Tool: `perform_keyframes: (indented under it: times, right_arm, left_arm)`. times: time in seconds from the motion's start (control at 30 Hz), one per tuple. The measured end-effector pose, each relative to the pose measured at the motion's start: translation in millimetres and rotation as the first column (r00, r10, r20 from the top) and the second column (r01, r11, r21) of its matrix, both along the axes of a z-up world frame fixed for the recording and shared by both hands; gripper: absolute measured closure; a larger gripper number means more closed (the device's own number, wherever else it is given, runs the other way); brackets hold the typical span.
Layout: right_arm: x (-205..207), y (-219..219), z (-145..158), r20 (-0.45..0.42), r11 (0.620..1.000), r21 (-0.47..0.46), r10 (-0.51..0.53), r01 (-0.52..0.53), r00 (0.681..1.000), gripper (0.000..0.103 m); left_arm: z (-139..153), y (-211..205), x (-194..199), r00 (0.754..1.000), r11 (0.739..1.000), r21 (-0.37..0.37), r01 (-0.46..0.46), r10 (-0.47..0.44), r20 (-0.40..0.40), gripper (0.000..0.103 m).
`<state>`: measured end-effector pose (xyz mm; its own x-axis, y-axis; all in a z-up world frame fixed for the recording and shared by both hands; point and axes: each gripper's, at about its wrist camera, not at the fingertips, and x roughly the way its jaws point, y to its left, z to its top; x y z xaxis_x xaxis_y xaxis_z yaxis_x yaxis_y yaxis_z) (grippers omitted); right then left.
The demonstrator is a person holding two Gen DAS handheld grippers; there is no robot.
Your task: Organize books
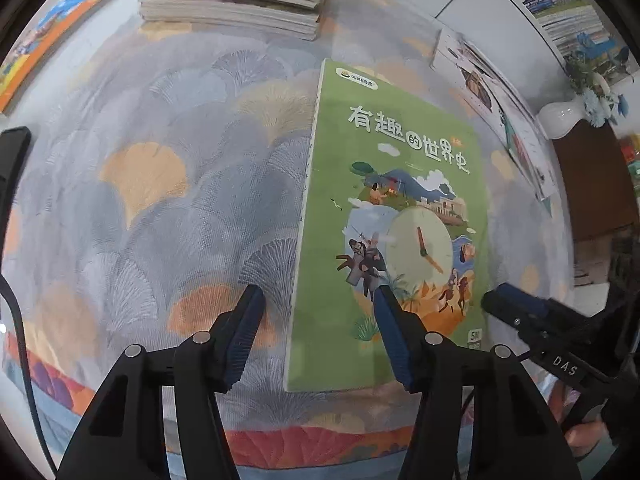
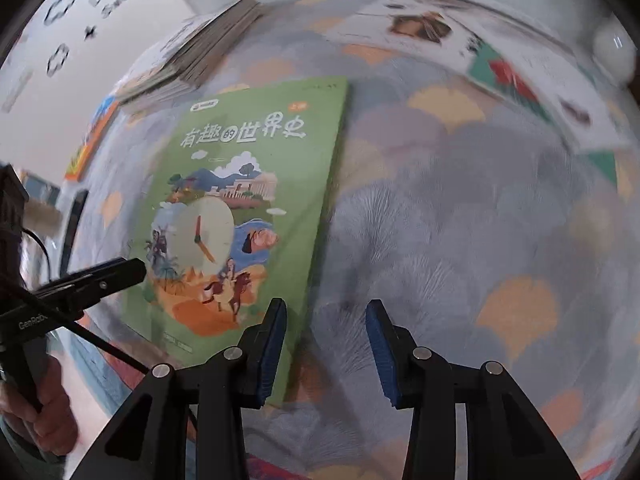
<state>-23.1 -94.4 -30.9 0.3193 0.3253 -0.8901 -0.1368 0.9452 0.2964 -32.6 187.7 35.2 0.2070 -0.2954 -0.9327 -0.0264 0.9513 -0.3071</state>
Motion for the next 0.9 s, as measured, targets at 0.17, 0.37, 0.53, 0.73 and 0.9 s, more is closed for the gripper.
perform_keyframes:
  times: [0.17, 0.37, 0.53, 0.73, 0.9]
  right_arm:
    - [-1.1, 11.8, 4.5, 0.02, 1.0, -0.016, -0.009, 0.009, 1.0, 0.062]
    - [0.9, 34.8, 2.4, 0.028, 1.0, -0.002, -0.029, 0.03, 0.999, 0.062]
    - [2.3, 40.6, 2.5, 0.026, 0.997, -0.001, -0.079, 0.079, 0.997, 0.061]
    - [1.2, 35.9, 1.2, -0.002, 0.99, 0.044, -0.135, 0.135, 0.991, 0.061]
    - [-14.1, 31.6, 0.4, -0.025, 0.984, 0.087, -0.151, 0.153, 0.988, 0.061]
  left_arm:
    - [-2.0, 5.0, 3.6, 0.999, 0.998, -0.051, 0.035, -0.035, -0.014, 0.049]
    - [-4.9, 19.6, 1.8, 0.996, 0.974, -0.218, 0.062, -0.075, -0.054, 0.047]
    - [-5.4, 28.2, 10.1, 0.993, 0.943, -0.328, 0.053, -0.084, -0.082, 0.047]
    - [-7.3, 41.1, 21.9, 0.992, 0.88, -0.475, 0.014, -0.073, -0.107, 0.047]
    - [-9.8, 33.0, 29.6, 0.986, 0.883, -0.464, 0.072, -0.134, -0.103, 0.047]
